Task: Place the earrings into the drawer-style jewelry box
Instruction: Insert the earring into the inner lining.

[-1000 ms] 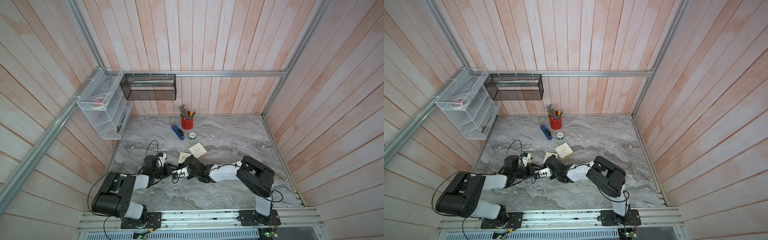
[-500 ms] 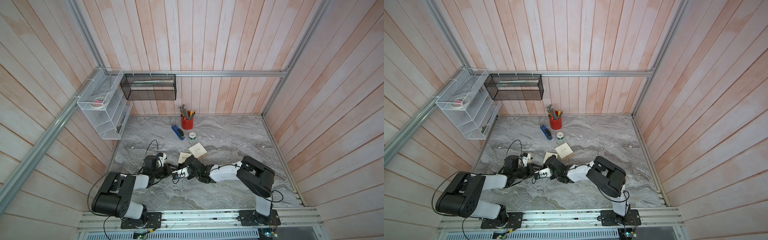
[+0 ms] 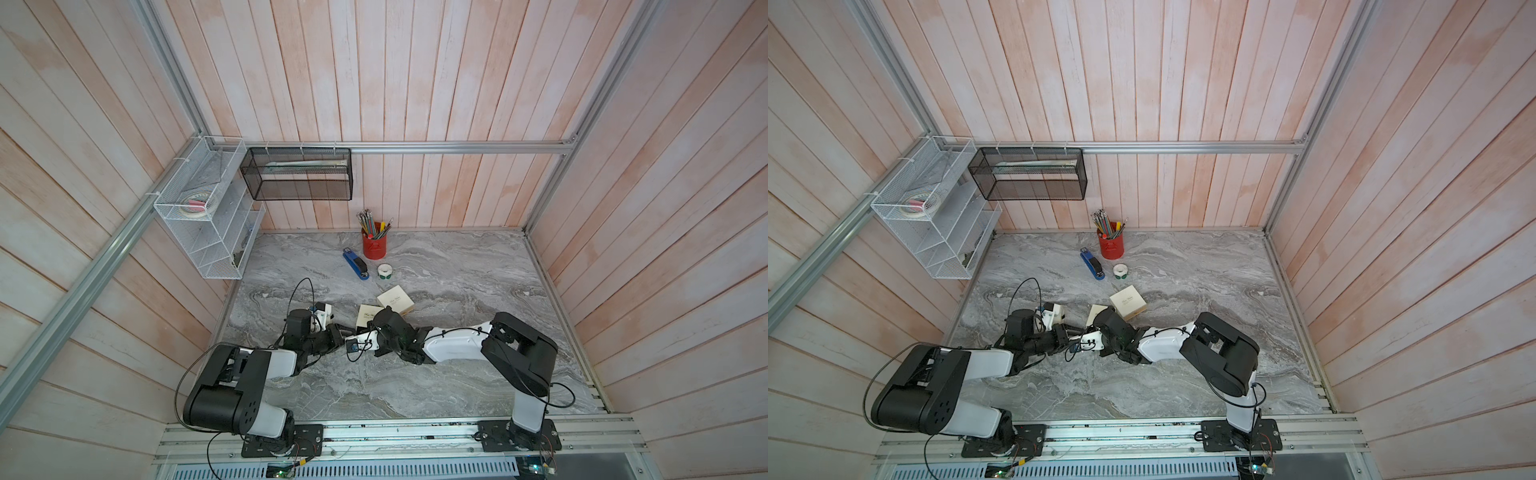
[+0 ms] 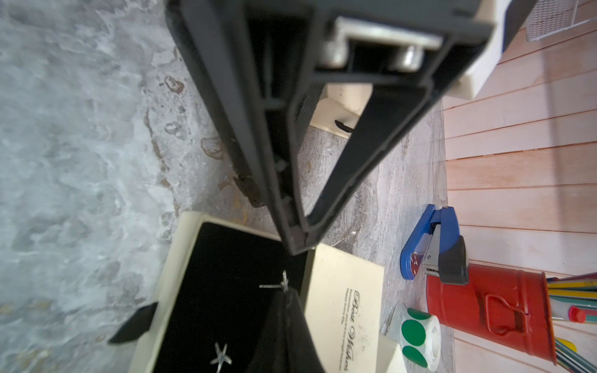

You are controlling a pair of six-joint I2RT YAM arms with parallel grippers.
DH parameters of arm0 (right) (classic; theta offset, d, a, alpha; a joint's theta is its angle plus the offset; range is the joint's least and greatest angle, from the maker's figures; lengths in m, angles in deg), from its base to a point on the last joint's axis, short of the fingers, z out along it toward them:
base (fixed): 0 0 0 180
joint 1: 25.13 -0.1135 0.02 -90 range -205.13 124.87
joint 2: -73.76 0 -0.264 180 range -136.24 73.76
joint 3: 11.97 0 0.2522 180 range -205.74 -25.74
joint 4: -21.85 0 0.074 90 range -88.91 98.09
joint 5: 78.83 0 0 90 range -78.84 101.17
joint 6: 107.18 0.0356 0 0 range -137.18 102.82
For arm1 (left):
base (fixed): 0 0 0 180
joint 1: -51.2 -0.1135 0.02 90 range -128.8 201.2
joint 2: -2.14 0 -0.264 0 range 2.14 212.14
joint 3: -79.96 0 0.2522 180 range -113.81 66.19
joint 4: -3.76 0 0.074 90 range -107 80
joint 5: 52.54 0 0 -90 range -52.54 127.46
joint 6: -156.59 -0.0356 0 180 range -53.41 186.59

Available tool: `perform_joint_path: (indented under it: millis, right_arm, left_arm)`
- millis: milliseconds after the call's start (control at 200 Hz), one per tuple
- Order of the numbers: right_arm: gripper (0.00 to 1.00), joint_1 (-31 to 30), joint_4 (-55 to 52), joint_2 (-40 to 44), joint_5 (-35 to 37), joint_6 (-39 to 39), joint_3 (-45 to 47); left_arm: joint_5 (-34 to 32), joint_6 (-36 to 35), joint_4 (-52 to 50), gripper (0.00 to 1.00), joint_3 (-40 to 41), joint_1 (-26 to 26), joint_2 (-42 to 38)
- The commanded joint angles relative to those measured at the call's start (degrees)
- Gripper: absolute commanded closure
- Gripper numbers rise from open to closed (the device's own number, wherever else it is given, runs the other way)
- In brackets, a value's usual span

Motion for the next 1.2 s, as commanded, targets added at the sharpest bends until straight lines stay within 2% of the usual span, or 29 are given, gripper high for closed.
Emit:
perform_joint_path:
  millis: [0, 595, 1195]
  right_arm:
    - [1.00, 0.40, -0.03, -0.23, -0.32, 1.09, -0.77]
    - [1.00, 0.35, -2.52, -3.85, 1.94, -1.48, -3.51]
    - [1.00, -0.85, -3.69, -3.93, 4.01, -5.68, -1.39]
  left_arm:
    - [1.79, 0.41, 2.03, 0.65, 0.93, -0.78, -0.03]
    - [2.49, -1.08, 1.27, 0.70, 0.66, -2.06, 2.10]
    - [4.00, -2.32, 1.03, 0.70, -0.56, -2.04, 5.38]
